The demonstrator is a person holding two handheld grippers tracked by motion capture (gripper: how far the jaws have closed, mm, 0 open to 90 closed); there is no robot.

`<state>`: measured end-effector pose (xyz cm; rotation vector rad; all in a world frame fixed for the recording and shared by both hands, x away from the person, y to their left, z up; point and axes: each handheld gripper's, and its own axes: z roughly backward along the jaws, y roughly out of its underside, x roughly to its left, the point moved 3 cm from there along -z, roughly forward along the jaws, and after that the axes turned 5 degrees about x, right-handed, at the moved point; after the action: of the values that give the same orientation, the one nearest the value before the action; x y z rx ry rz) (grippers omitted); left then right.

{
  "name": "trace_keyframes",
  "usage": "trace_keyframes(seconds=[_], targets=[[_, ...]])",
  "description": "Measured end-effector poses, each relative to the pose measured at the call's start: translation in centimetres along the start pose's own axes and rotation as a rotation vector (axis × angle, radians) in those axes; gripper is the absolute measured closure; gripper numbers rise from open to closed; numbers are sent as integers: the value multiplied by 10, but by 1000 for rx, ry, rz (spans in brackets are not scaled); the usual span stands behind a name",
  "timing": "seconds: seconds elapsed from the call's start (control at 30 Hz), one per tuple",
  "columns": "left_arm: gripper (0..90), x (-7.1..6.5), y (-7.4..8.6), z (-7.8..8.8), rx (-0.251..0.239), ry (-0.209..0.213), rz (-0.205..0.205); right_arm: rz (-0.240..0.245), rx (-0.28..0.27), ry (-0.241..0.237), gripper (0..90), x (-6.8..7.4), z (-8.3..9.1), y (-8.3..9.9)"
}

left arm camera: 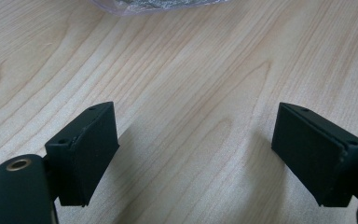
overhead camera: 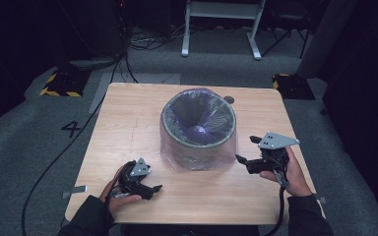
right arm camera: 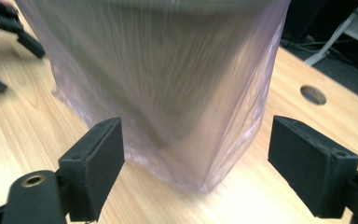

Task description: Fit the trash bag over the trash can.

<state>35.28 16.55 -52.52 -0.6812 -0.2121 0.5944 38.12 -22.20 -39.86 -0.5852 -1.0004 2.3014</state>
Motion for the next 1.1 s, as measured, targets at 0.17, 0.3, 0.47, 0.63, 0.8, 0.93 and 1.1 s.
trace_keyframes(seconds=[0.17, 0.3, 0.47, 0.63, 0.8, 0.93, 1.1], targets=[[140, 0, 0, 0, 0, 1, 2, -3, 51, 2, 183, 2, -9, 18], [140, 0, 0, 0, 0, 1, 0, -23, 94, -3, 177, 2, -18, 35], [140, 0, 0, 0, -1, 2, 1, -54, 137, -1, 179, 0, -23, 57], [140, 0, 0, 0, -1, 1, 1, -69, 181, 15, 180, -2, -23, 76], [139, 0, 0, -1, -1, 6, 2, -88, 222, 25, 181, -3, -25, 96], [138, 0, -1, -1, -2, 6, 2, -90, 255, 44, 188, -3, -25, 113], [137, 0, -1, -1, -1, 6, -1, -138, 242, 61, 202, -5, -22, 128]])
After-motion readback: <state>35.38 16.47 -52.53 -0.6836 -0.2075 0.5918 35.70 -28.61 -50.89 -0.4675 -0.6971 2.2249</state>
